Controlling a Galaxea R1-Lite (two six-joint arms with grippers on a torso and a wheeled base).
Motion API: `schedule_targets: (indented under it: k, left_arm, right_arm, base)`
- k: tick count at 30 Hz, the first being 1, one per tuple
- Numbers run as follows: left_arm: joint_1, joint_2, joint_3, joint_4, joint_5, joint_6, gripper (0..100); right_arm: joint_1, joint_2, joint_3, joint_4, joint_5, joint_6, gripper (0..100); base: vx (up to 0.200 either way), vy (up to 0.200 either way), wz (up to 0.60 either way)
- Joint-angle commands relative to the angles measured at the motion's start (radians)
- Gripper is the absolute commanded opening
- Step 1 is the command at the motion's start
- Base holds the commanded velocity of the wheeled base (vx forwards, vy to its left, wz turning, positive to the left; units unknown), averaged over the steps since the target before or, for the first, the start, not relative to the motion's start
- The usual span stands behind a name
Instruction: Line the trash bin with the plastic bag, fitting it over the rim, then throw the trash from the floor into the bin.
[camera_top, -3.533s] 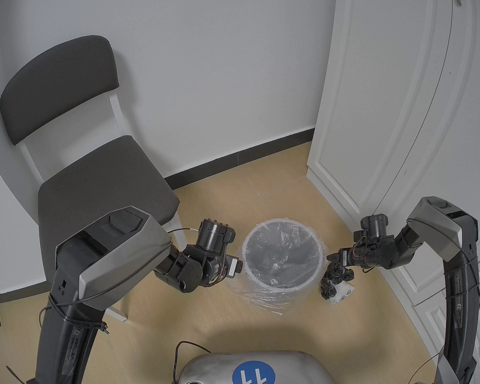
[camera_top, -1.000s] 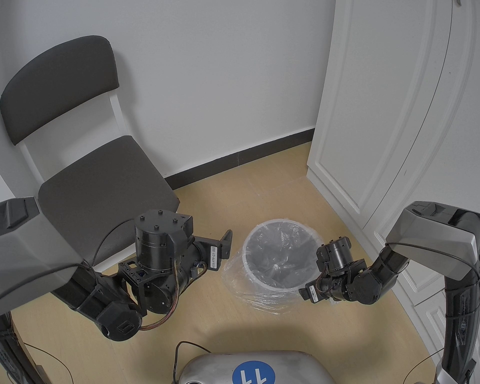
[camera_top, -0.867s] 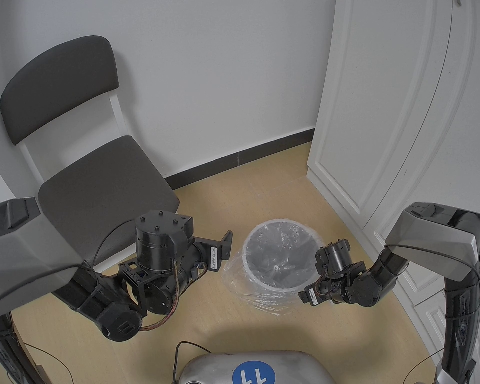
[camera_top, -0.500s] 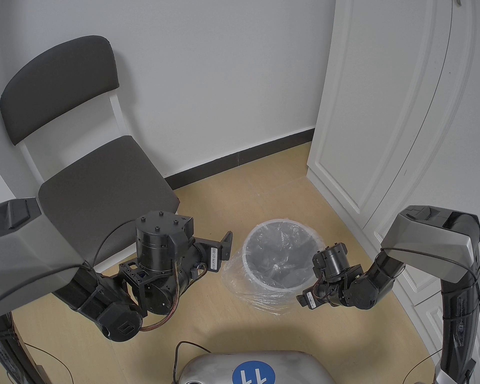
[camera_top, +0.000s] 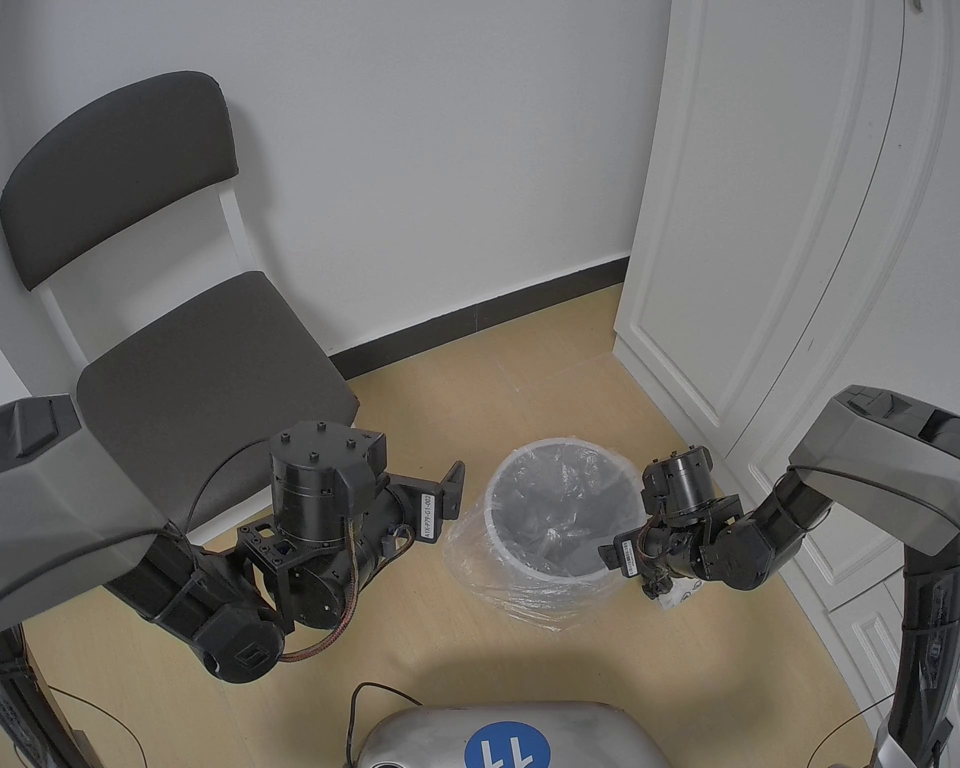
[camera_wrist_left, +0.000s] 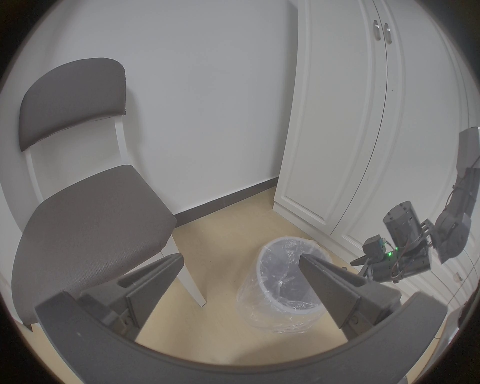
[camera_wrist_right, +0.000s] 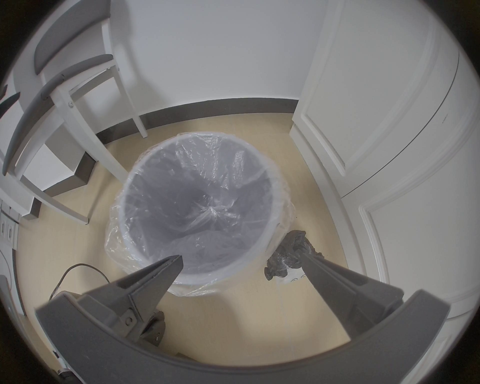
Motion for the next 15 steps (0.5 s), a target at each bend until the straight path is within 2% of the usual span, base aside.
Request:
schedule_targets:
  k: [1,15]
  left_arm:
    - [-0.002,0.001,0.001,0.0,0.001,-0.001,100]
    - [-0.002,0.0,0.0,0.0,0.001,-0.001,100]
  right_arm:
    - [0.006,0.084,-0.035,-0.001,-0.006,0.004,100]
    - [0.018,0.09,-0.009,0.001,-0.006,-0.008,100]
  base:
    - [0.0,0.0,0.0]
    - [0.0,0.0,0.0]
